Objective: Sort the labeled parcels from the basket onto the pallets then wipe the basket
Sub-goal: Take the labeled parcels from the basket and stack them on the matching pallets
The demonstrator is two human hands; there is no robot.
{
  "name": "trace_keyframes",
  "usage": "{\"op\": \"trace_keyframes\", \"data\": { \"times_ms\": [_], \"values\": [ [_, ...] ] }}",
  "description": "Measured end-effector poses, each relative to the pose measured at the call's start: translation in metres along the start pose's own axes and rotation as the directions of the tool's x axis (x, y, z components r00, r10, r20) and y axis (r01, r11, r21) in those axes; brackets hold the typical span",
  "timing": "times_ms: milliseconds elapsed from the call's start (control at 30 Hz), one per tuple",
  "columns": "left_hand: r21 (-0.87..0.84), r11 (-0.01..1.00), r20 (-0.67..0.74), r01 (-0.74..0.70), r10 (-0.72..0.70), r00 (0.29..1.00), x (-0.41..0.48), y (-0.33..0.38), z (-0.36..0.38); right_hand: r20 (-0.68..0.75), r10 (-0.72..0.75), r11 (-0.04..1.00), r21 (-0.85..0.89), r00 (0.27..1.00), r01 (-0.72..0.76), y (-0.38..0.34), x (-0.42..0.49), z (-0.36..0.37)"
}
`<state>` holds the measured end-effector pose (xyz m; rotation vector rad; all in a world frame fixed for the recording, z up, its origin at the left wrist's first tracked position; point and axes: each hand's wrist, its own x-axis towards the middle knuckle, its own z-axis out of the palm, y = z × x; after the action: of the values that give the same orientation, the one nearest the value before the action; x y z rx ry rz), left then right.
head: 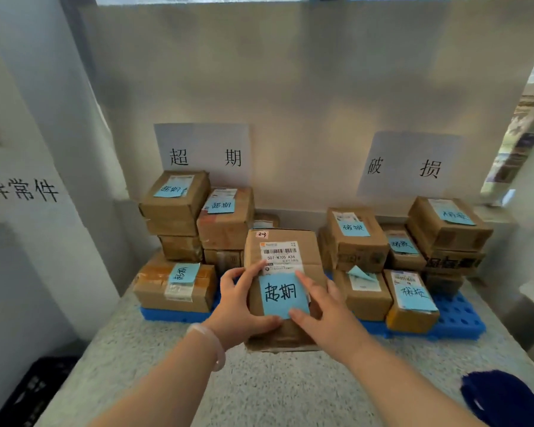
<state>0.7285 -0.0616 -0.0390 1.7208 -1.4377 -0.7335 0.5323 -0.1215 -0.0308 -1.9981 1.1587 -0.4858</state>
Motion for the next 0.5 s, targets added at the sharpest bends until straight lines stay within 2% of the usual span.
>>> {"op": "trace_keyframes", "data": {
  "times_ms": [167,333,500],
  "values": [
    [0.001,0.999,-0.093,0.041,-0.04,0.995,0.032,0.019,-0.033,0.016,-0.085,0.995,-0.043,0.996,0.086,-0.029,0.053,-0.018],
    [-0.032,0.999,-0.166,0.044,-0.048,0.985,0.067,0.024,-0.069,0.034,-0.124,0.992,-0.004,0.992,0.124,-0.06,0.104,-0.028],
    [-0.108,0.991,-0.14,0.077,-0.092,0.986,0.089,0.015,-0.086,0.048,-0.127,0.991,-0.035,0.991,0.128,-0.082,0.146,-0.021]
  ]
}}
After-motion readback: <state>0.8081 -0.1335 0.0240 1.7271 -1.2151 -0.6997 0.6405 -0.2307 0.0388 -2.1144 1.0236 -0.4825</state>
